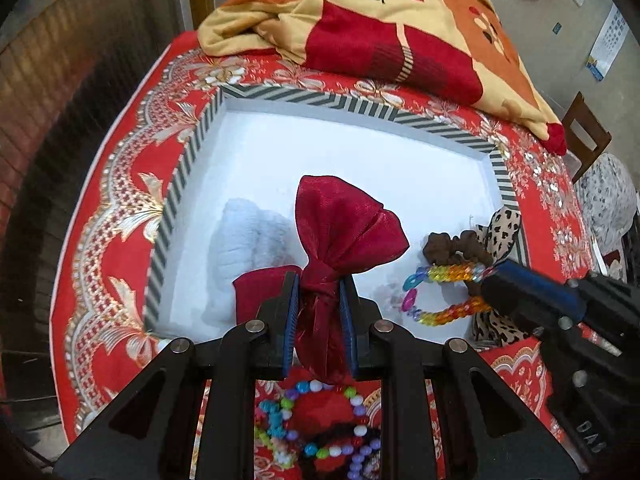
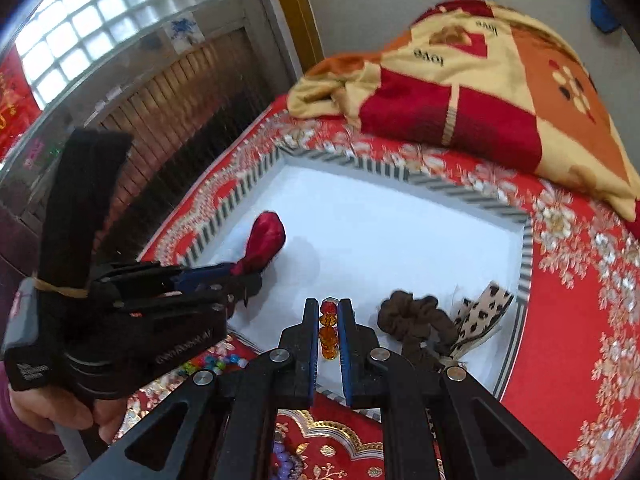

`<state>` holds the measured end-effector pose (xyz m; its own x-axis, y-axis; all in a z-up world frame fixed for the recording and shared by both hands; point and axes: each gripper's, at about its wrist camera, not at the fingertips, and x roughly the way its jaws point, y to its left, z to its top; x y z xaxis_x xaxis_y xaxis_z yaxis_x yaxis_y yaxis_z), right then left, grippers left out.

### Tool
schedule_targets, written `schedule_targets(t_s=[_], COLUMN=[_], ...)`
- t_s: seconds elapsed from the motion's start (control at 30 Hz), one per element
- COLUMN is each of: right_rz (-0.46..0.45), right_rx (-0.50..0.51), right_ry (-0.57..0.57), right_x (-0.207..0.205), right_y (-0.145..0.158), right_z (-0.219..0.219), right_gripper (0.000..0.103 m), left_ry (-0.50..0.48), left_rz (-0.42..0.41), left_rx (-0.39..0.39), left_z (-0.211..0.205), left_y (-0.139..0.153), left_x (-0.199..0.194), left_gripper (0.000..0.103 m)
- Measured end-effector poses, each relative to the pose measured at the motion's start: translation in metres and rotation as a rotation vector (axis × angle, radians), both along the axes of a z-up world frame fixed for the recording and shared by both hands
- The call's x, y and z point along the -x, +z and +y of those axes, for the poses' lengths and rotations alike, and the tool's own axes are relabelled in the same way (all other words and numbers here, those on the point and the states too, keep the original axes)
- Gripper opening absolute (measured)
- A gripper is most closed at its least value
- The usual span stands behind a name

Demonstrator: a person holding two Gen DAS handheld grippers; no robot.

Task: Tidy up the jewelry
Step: 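Carry the bow and bracelet into the white tray and open both tools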

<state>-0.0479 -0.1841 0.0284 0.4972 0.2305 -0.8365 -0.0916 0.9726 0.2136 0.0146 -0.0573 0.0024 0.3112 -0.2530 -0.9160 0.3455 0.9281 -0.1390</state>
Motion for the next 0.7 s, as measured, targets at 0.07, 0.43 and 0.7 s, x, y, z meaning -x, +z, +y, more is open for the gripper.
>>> schedule_targets(t_s=[0.07,0.43,0.7], right_rz=[0.030,0.145,0.148], right_rx=[0.002,0.052,0.054], right_ry=[-0.020,-0.085,-0.078], right_x=[0.000,0.004,0.010], right_y=[-0.011,-0.055,-0.055], right_z=[-0.007,-0.028,-0.029], right_gripper=[0.008,0.008,0.029], left_ry=[-0.007,-0.016,-0.007], left_rz=[0.008,0.046,0.042], left_rx=[-0.006,-0.061,-0.083], left_z=[-0.005,-0.022,-0.026], left_y=[-0.005,-0.037,-0.040], left_x=[-0.002,-0.005,-0.005], left_gripper=[0.018,0.018,0.028])
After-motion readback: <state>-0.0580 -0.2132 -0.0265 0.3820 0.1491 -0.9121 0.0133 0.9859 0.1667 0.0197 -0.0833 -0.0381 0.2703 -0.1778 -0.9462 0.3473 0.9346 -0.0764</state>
